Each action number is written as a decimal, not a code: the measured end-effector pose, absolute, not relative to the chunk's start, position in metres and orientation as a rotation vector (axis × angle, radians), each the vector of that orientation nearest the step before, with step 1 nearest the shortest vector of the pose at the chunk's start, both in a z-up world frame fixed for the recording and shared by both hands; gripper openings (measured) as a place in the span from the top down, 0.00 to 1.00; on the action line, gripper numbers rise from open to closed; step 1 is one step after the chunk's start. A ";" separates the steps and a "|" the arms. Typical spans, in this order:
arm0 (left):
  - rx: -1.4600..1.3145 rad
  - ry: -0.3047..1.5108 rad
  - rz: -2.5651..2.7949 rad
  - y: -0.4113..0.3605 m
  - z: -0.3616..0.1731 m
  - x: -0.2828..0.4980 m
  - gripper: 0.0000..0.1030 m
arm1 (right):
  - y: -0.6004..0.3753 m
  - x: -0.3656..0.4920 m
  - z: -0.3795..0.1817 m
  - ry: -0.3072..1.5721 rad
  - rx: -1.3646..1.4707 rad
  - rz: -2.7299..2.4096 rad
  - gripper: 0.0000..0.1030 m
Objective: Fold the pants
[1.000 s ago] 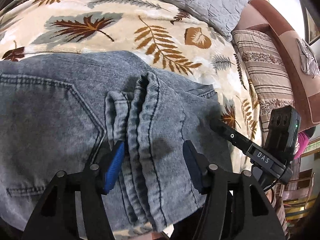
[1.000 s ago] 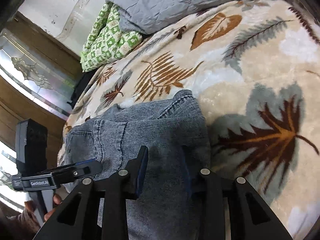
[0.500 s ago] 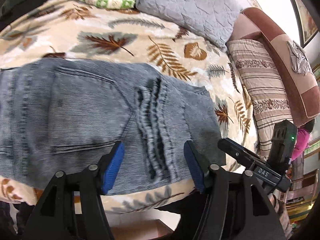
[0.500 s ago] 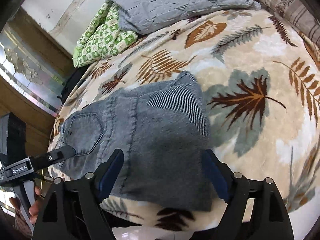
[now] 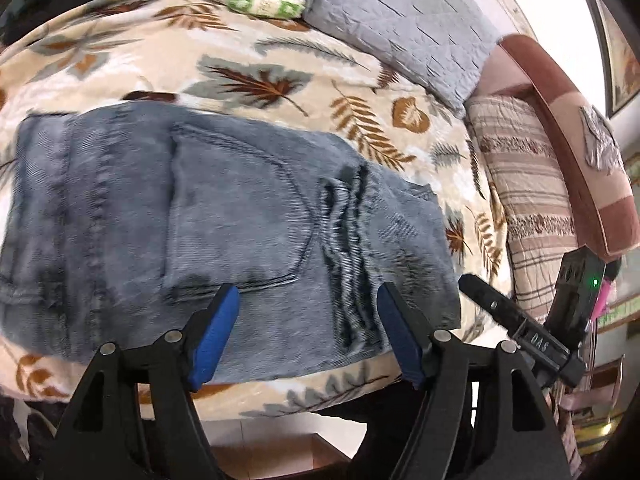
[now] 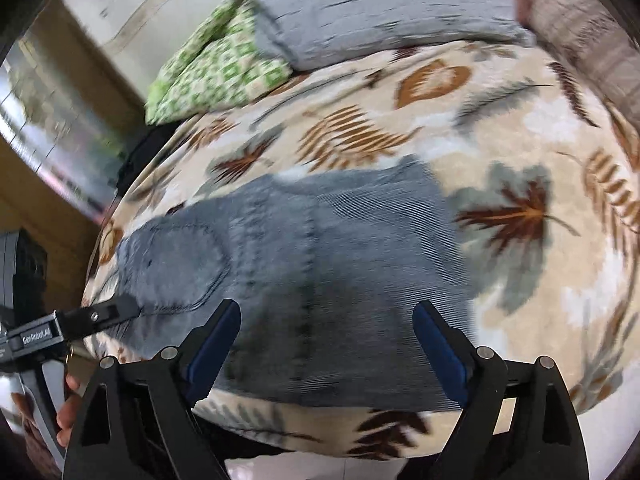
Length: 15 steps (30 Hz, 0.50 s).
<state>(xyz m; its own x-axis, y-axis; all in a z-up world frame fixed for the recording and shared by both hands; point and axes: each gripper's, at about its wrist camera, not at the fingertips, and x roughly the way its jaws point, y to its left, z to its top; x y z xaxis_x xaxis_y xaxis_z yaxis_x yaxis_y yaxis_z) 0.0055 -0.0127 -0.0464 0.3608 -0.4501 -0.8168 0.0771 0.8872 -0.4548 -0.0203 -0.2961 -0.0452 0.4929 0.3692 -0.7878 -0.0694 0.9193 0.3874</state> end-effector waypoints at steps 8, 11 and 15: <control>-0.283 1.264 -0.387 -0.068 -0.064 0.055 0.31 | -0.354 0.027 -0.049 0.976 0.418 0.230 0.14; -0.291 1.291 -0.362 -0.075 -0.071 0.071 0.31 | -0.356 0.056 -0.064 0.999 0.411 0.228 0.14; -0.346 1.312 -0.352 -0.076 -0.079 0.088 0.31 | -0.355 0.082 -0.085 1.026 0.411 0.243 0.26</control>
